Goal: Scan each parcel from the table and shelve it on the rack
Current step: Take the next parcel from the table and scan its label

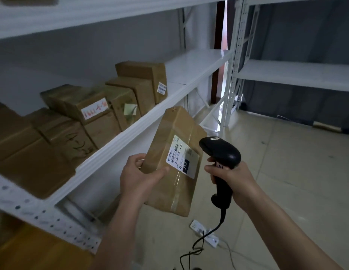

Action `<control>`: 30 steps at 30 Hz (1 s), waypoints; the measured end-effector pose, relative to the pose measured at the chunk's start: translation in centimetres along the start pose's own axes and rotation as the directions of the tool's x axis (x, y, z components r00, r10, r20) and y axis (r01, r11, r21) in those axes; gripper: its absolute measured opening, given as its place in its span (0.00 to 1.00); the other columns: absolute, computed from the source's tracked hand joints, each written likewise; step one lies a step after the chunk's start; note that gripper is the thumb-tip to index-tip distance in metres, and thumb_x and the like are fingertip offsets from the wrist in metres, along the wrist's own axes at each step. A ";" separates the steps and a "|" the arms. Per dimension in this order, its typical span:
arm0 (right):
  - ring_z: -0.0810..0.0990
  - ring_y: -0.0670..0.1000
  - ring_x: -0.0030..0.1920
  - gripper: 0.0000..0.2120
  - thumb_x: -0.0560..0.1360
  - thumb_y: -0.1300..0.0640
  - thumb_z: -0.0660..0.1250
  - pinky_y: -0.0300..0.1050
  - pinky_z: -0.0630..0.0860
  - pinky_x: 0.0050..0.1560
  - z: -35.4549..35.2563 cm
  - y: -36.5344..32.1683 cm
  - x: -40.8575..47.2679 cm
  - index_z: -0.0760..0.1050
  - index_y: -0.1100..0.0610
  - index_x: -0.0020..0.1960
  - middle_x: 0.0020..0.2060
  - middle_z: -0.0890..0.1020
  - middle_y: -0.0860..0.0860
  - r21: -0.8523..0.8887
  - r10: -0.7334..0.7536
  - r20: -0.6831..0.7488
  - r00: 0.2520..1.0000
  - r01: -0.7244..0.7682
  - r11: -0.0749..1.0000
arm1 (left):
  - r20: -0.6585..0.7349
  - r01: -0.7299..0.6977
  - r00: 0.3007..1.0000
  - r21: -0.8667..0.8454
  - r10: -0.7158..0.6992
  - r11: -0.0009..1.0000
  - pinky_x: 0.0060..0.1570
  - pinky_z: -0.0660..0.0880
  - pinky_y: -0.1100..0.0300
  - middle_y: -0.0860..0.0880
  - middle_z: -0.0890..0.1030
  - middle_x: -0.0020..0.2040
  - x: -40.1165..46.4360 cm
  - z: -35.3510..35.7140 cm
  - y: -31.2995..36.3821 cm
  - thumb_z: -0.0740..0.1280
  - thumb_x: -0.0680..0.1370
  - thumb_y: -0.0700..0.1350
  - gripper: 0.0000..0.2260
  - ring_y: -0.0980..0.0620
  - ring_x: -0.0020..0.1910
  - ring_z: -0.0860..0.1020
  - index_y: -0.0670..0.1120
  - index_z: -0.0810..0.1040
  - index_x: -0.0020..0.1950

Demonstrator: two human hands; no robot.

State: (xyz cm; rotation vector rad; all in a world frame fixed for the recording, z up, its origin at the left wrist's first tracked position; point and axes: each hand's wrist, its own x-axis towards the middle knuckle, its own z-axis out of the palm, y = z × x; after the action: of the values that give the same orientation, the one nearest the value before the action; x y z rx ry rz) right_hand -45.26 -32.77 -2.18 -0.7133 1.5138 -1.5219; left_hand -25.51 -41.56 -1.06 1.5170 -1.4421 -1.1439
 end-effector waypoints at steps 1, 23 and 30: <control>0.73 0.52 0.30 0.08 0.70 0.68 0.72 0.44 0.74 0.34 -0.1 -0.5 1.6 0.78 0.66 0.49 0.29 0.75 0.57 -0.019 -0.006 0.002 1.000 0.006 1.000 | -0.006 -0.008 1.000 0.003 0.008 1.000 0.51 0.80 0.48 0.57 0.77 0.53 1.3 0.8 0.7 0.82 0.61 0.48 0.30 0.55 0.50 0.80 0.56 0.74 0.59; 0.83 0.61 0.51 0.07 0.69 0.66 0.72 0.50 0.75 0.44 0.6 -8.7 25.7 0.82 0.55 0.39 0.45 0.86 0.56 0.154 -0.134 0.088 0.987 0.120 0.981 | 0.046 -0.371 0.911 0.524 0.410 0.766 0.54 0.72 0.59 0.57 0.66 0.58 18.5 12.3 15.4 0.71 0.72 0.59 0.29 0.56 0.51 0.71 0.61 0.66 0.71; 0.80 0.55 0.43 0.09 0.68 0.67 0.74 0.47 0.75 0.41 -1.1 -12.3 34.5 0.83 0.59 0.47 0.45 0.84 0.59 0.156 -0.114 0.188 0.976 0.085 0.984 | -0.092 -0.322 0.888 0.572 0.450 0.754 0.56 0.73 0.56 0.55 0.66 0.61 23.7 18.5 20.8 0.69 0.74 0.56 0.24 0.53 0.60 0.71 0.60 0.70 0.70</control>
State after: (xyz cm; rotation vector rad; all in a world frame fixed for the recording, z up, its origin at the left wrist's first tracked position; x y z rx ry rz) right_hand -64.69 -63.23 3.98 -0.8368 1.2218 -1.5704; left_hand -50.54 -65.92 9.64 1.5348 -1.9059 -0.2929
